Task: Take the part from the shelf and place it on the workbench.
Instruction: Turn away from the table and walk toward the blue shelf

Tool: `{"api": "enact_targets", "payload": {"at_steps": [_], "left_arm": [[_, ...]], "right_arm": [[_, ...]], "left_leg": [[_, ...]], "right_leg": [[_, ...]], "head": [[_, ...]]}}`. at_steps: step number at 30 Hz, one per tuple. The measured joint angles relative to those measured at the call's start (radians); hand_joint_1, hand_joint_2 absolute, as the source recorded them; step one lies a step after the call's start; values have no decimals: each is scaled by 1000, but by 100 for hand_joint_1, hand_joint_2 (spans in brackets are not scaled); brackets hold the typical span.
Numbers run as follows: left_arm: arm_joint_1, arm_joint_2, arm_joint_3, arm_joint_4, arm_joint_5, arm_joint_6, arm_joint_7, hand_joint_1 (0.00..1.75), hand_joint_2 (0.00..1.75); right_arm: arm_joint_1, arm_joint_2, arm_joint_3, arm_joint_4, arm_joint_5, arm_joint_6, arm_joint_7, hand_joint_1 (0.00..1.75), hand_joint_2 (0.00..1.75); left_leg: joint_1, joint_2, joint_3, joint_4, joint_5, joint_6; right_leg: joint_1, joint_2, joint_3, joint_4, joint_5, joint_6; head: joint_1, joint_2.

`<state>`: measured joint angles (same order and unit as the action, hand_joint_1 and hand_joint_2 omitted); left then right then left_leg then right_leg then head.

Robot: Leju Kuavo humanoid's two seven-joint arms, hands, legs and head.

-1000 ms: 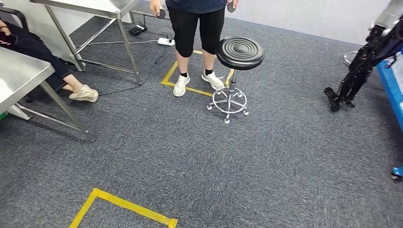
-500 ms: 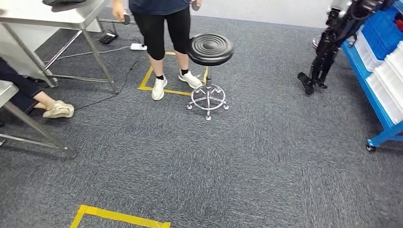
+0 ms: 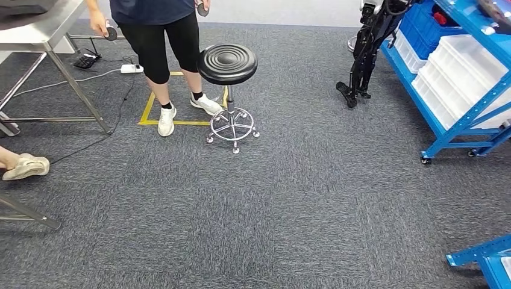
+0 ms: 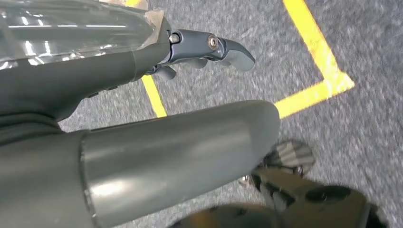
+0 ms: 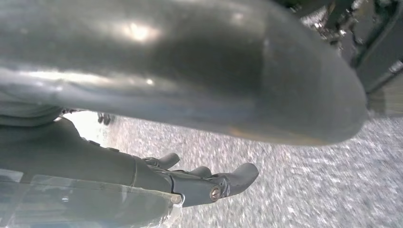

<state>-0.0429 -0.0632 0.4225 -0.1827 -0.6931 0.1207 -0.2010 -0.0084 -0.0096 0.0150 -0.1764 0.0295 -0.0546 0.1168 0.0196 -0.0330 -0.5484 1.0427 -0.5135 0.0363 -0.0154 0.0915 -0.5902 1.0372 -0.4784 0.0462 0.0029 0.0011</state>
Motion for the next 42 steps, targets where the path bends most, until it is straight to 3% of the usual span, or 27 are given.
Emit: {"api": "enact_targets", "payload": {"at_steps": [1, 3, 5, 6, 7, 9, 11, 12, 14, 16, 18, 20, 21, 22, 23, 25, 27, 29, 31, 33, 35, 36, 37, 39, 40, 42], "left_arm": [[0, 0, 0, 0, 0, 1, 0, 0, 0], [1, 0, 0, 0, 0, 1, 0, 0, 0], [2, 0, 0, 0, 0, 1, 0, 0, 0], [2, 0, 0, 0, 0, 1, 0, 0, 0], [2, -1, 0, 0, -1, 1, 0, 0, 0], [1, -2, 0, 0, -2, 2, 0, 0, 0], [1, -3, 0, 0, -3, 4, 0, 0, 0], [0, -3, 0, 0, -3, 4, 1, 0, 0], [-4, -4, 0, 0, -3, 4, 1, 0, 0], [-7, -5, 0, 0, -3, 4, 1, 0, 0], [-5, -5, 0, 0, -3, 4, 1, 0, 0], [1, -6, 0, 0, -3, 4, 1, 0, 0], [3, -6, 0, 0, -3, 4, 1, 0, 0], [4, -6, 0, 0, -3, 4, 1, 0, 0], [4, -6, 0, 0, -3, 4, 1, 0, 0], [4, -6, 0, 1, -3, 4, 1, 0, 0], [3, -7, 0, 2, -3, 4, 1, 0, 0], [0, -8, 0, 2, -3, 4, 2, 0, 0], [-4, -9, 0, 2, -2, 4, 2, 0, 0], [-4, -9, 0, 2, -1, 4, 2, 0, 0], [-3, -9, 0, 2, 0, 4, 3, 0, 0], [-3, -10, 0, 2, 0, 4, 3, 0, 0], [-3, -10, 0, 2, 0, 4, 4, 0, 0], [-4, -11, 0, 2, 0, 4, 4, 0, 0], [-4, -12, 0, 2, 0, 4, 4, 0, 0], [-4, -12, 0, 2, -2, 4, 4, 0, 0]], "right_arm": [[-1, 0, 0, 0, 1, 0, 0, 0, 0], [-4, 1, 0, 1, 2, 0, 0, 0, 0], [-6, 1, 0, 1, 3, -1, 0, 0, 0], [-5, 0, 0, 1, 4, -2, 0, 0, 0], [-4, 0, 1, 1, 4, -4, 0, 0, 0], [-3, -1, 1, 1, 4, -8, 0, 0, 0], [-5, -1, 1, 1, 4, -10, 0, 0, 0], [-6, -2, 1, 1, 4, -10, 0, 0, 0], [-5, -4, 1, 1, 4, -10, 0, 0, 0], [-4, -5, 1, 2, 4, -11, 0, 0, 0], [-5, -5, 1, 2, 5, -11, 0, 0, 0], [-6, -6, 1, 2, 6, -11, 0, 0, 0], [-6, -6, 1, 2, 7, -11, 0, 0, 0], [-6, -6, 1, 2, 7, -11, 1, 0, 0], [-6, -5, 2, 2, 8, -11, 1, 0, 0], [-8, -5, 2, 2, 10, -10, 1, 0, 0], [-8, -6, 2, 2, 10, -10, 1, 0, 0], [-4, -6, 2, 2, 11, -11, 1, 0, 0], [-1, -6, 2, 2, 12, -11, 2, 0, 0], [-4, -6, 2, 2, 13, -11, 2, 0, 0], [-8, -6, 3, 2, 13, -11, 2, 0, 0], [-8, -7, 3, 2, 14, -11, 2, 0, 0], [-7, -7, 3, 2, 14, -11, 2, 0, 0], [-5, -7, 3, 2, 15, -11, 1, 0, 0], [-6, -8, 3, 2, 16, -11, 1, 0, 0], [-10, -8, 3, 2, 16, -11, 1, 0, 0]], "left_leg": [[0, 12, 1, -4, 3, 7], [-3, 38, 1, -7, 4, 14], [-6, 66, 0, -7, 3, 16], [-6, 78, 0, -7, 1, 15], [-6, 89, 2, -7, 0, 14], [-8, 108, 7, -6, -5, 8], [-13, 126, 14, -7, -12, -3], [-15, 135, 19, -8, -16, -9], [-12, 145, 28, -11, -21, -19], [-8, 106, 20, 22, -47, -27], [-6, 52, -30, 128, -107, -31], [-5, 36, -91, 239, -147, -32], [-4, 34, -105, 255, -139, -33], [-2, 32, -100, 233, -112, -34], [2, 25, -81, 181, -73, -36], [12, -14, -34, 63, -13, -39], [10, -36, -15, 14, -1, -34], [3, -16, -13, 10, 2, -19], [2, 5, -9, 0, 8, -2], [1, 30, -6, -6, 11, 8], [-3, 58, -7, -7, 9, 12], [-4, 72, -6, -7, 8, 12], [-4, 84, -5, -7, 6, 11], [-4, 103, -1, -6, 2, 6], [-6, 112, 3, -5, -2, 1], [-10, 129, 11, -6, -9, -12]], "right_leg": [[0, -27, -17, 35, -17, -1], [1, -72, -79, 158, -71, -6], [0, -79, -130, 258, -104, -3], [-1, -81, -129, 257, -98, 3], [-1, -86, -107, 217, -80, 10], [2, -121, -31, 77, -31, 18], [11, -150, 12, -8, -3, 9], [16, -152, 15, -16, 0, 2], [12, -131, 16, -21, 4, -10], [2, -111, 26, -28, 8, -23], [0, -92, 31, -30, 10, -35], [4, -67, 31, -29, 10, -41], [5, -53, 33, -29, 9, -42], [5, -39, 34, -28, 9, -41], [4, -24, 36, -27, 8, -40], [6, 1, 34, -19, 4, -33], [7, 20, 23, -15, 2, -20], [3, 35, 14, -16, 4, -6], [1, -1, -2, 12, -10, 0], [2, -58, -52, 111, -56, -5], [0, -77, -114, 232, -101, -5], [-1, -79, -127, 258, -106, 0], [-2, -83, -119, 243, -96, 8], [-4, -107, -54, 121, -48, 24], [-2, -130, -20, 57, -25, 26], [7, -157, 14, -8, -3, 14]], "head": [[2, 0], [6, 0], [6, 0], [6, 0], [6, 0], [6, 0], [5, 0], [4, 0], [3, 0], [1, 0], [-2, 0], [-3, 0], [-4, 0], [-4, 0], [-4, 0], [-3, 0], [-2, 0], [-1, 0], [1, 0], [5, 0], [6, 0], [5, 0], [6, 0], [6, 0], [6, 0], [5, 0]]}}
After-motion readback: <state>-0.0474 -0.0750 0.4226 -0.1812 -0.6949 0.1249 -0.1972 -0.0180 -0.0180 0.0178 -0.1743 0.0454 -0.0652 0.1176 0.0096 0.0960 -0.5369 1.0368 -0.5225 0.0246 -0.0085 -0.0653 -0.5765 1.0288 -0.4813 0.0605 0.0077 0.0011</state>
